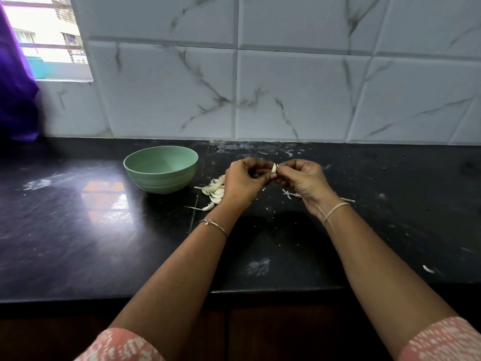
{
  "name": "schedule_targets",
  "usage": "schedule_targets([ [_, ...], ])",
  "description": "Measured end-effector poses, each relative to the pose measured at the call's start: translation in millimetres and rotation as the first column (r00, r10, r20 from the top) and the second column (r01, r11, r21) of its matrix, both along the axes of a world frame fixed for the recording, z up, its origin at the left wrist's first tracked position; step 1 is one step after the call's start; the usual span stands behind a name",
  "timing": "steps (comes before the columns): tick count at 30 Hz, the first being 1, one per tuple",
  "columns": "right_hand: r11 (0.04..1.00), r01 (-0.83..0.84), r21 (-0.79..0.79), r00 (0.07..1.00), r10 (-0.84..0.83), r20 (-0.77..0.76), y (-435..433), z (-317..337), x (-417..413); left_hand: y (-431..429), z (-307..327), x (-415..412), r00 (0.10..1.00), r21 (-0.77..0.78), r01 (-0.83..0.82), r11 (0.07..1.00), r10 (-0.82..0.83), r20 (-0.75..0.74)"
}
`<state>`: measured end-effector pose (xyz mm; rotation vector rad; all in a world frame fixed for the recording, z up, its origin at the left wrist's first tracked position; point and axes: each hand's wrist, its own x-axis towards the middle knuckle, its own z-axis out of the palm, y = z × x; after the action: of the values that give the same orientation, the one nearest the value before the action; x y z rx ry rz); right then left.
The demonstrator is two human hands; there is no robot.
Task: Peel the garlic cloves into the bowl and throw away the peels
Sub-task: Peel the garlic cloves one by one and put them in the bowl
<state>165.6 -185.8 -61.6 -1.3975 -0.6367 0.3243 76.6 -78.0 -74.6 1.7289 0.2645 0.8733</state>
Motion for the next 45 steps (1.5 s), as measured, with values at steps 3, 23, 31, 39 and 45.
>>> schedule_targets([
  [3, 1.0, 0.013, -0.007, 1.0, -0.013, 0.029, 0, 1, -1, 0, 1, 0, 0.998, -0.096, 0.067, 0.993, -0.066, 0.016],
  [23, 0.998, -0.062, 0.014, 0.974, 0.058, 0.22, -11, 0, 17, -2, 1, -3, 0.957, -0.568, 0.284, 0.772, -0.261, 0.123],
  [31, 0.979, -0.205, 0.017, 0.967, 0.2, 0.159, -11, -1, 13, 3, 4, -9, 0.925, -0.707, 0.342, 0.619, -0.354, 0.137],
  [39, 0.965, -0.26, 0.022, 0.954, 0.253, 0.163, -13, 1, 12, 8, 12, -18, 0.894, -0.813, 0.344, 0.469, -0.429, 0.131],
  [45, 0.964, -0.264, -0.025, 0.939, 0.263, 0.221, -14, 1, 11, 10, 15, -23, 0.893, -0.819, 0.3, 0.488, -0.445, 0.062],
])
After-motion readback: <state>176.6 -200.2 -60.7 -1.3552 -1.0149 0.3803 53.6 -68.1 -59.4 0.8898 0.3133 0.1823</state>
